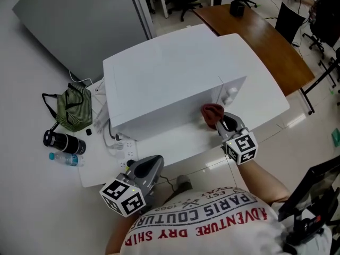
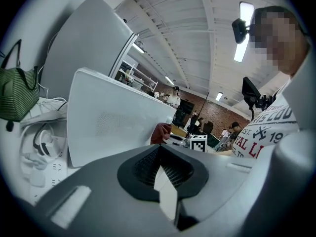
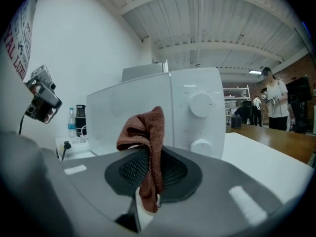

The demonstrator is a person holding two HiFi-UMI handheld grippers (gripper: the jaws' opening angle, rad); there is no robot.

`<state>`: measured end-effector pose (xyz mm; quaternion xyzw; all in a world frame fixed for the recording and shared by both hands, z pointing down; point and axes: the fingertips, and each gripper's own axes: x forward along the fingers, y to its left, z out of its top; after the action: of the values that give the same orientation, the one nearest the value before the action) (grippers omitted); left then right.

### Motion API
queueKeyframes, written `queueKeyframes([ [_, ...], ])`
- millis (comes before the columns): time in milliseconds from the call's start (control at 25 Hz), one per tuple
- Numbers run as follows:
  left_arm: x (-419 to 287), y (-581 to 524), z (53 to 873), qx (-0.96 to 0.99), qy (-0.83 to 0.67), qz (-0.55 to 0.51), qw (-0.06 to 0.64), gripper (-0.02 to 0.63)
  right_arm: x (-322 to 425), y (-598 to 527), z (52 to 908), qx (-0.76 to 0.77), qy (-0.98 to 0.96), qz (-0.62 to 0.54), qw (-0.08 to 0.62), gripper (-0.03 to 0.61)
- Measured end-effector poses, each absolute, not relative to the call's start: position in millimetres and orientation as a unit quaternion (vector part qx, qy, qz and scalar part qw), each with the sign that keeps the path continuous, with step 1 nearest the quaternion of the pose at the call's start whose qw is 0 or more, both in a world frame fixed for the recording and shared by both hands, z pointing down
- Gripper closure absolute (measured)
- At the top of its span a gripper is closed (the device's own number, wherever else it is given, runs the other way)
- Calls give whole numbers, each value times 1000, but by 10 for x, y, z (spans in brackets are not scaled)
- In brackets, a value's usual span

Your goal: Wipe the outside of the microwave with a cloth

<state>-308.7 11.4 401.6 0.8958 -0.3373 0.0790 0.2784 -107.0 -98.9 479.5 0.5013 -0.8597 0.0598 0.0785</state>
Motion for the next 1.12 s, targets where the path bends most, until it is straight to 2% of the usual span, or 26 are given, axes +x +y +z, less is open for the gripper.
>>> queueKeyframes([
  [400, -3558, 516, 4103, 865, -402, 49, 295, 607, -2772, -475, 4054, 327, -945, 9, 23, 531],
  [680, -4133, 781, 4164, 823, -477, 27, 307, 607, -3773, -550, 4020, 258, -965, 44, 10, 531],
  [880, -4372, 843, 4160, 807, -503, 20, 309, 607, -4114, -617, 3969, 250, -967, 39, 5, 531],
  [1120, -4330, 804, 4211, 812, -494, 18, 310, 607, -4066, -707, 3967, 262, -965, 23, 10, 531],
])
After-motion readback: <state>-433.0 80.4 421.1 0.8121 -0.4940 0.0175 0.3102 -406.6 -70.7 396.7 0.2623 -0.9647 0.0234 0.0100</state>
